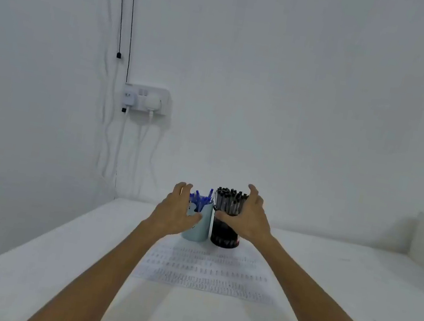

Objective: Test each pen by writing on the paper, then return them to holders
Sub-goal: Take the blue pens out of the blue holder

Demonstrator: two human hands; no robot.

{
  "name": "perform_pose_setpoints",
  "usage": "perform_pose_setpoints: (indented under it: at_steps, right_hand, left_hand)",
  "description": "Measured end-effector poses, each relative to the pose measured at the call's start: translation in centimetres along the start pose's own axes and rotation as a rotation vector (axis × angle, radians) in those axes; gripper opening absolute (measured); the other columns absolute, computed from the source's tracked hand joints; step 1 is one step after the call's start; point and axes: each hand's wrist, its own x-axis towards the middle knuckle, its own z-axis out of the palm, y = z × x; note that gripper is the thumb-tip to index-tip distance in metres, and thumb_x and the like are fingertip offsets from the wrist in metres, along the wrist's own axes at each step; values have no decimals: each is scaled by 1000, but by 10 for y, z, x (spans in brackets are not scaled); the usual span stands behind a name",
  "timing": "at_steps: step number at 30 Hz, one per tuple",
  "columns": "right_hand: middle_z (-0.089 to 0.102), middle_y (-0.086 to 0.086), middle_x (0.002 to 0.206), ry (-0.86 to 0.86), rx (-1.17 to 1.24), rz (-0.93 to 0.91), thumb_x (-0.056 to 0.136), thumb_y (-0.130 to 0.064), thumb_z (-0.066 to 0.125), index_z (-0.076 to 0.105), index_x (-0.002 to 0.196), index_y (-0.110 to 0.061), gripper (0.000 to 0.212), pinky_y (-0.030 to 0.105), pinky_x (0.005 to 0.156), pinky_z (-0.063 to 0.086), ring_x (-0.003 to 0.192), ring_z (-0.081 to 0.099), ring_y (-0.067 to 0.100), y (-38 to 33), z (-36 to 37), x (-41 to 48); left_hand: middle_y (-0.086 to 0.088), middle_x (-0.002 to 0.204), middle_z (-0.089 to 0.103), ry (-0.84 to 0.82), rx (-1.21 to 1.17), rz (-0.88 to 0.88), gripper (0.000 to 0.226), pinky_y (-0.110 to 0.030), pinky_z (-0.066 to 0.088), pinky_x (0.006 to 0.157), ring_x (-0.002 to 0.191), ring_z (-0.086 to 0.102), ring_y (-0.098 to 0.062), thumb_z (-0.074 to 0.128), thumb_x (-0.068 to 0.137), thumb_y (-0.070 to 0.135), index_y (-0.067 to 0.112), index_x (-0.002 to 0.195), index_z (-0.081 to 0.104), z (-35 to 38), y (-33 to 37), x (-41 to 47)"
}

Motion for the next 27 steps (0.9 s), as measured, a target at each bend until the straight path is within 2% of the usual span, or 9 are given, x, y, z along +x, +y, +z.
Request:
perform_pose_setpoints:
  at_steps: [2, 4, 7, 10, 13, 17, 20, 24, 27]
  right_hand:
    - [47, 10, 144, -70, 155, 64, 72, -46, 88, 2, 156, -13, 125, 35, 99, 45, 132, 50, 30, 7, 7, 1]
    - [55, 9, 136, -116, 159, 120, 74, -40, 89, 19, 149, -9, 107, 30, 90, 47, 119, 56, 24, 21, 16, 3]
    - [60, 8, 128, -73, 149, 143, 71, -42, 90, 40, 134, -9, 87, 29, 83, 49, 104, 55, 19, 33, 22, 9]
    - [62, 8, 126, -26, 137, 146, 71, -43, 89, 44, 132, -9, 82, 30, 81, 50, 100, 56, 19, 44, 25, 20]
    - [62, 11, 128, 33, 121, 173, 74, -42, 88, 42, 134, -6, 83, 31, 80, 50, 100, 56, 20, 57, 21, 32]
    - [59, 15, 133, 51, 144, 216, 79, -39, 86, 38, 139, -3, 85, 33, 83, 51, 116, 60, 31, 78, 7, 46]
    - [59, 14, 127, 51, 154, 257, 83, -41, 82, 39, 137, 0, 80, 31, 80, 46, 109, 58, 29, 81, 6, 47]
    - [54, 7, 93, -115, -35, 353, 96, -36, 66, 51, 114, 1, 44, 27, 57, 43, 77, 53, 19, 66, 18, 29]
    - [50, 0, 82, -324, -282, 276, 97, -38, 61, 52, 88, -9, 32, 22, 53, 39, 69, 50, 11, 32, 23, 8]
  left_hand:
    - [-9, 167, 19, 30, -184, -88, 100, -29, 36, 108, 145, 40, -27, 77, 92, 37, 7, 162, 13, 10, -3, 1]
    - [-11, 164, 26, -36, -396, -193, 110, -24, 34, 101, 145, 38, -25, 82, 89, 31, 8, 162, 4, 20, -7, 2]
    - [-10, 158, 42, -163, -578, -278, 118, -27, 50, 98, 126, 53, -20, 87, 83, 31, 11, 162, 1, 34, -21, 6]
    - [-3, 152, 52, -221, -462, -221, 102, -19, 53, 90, 122, 57, -15, 84, 84, 43, 16, 157, 19, 54, -41, 8]
    - [2, 146, 57, -172, -371, -190, 80, -24, 51, 92, 119, 59, -14, 78, 88, 48, 17, 147, 35, 67, -50, 10]
    - [7, 138, 61, -148, -345, -190, 73, -25, 52, 89, 117, 62, -15, 77, 88, 52, 19, 141, 40, 72, -53, 11]
    - [9, 135, 60, -136, -345, -175, 72, -19, 50, 84, 114, 61, -12, 77, 88, 52, 19, 140, 40, 69, -50, 6]
    - [11, 129, 59, -127, -399, -183, 70, -12, 50, 77, 113, 61, -10, 79, 87, 48, 18, 138, 41, 67, -46, -8]
    - [12, 134, 57, -191, -435, -157, 70, -14, 51, 88, 121, 57, -9, 79, 89, 41, 20, 142, 39, 60, -51, -14]
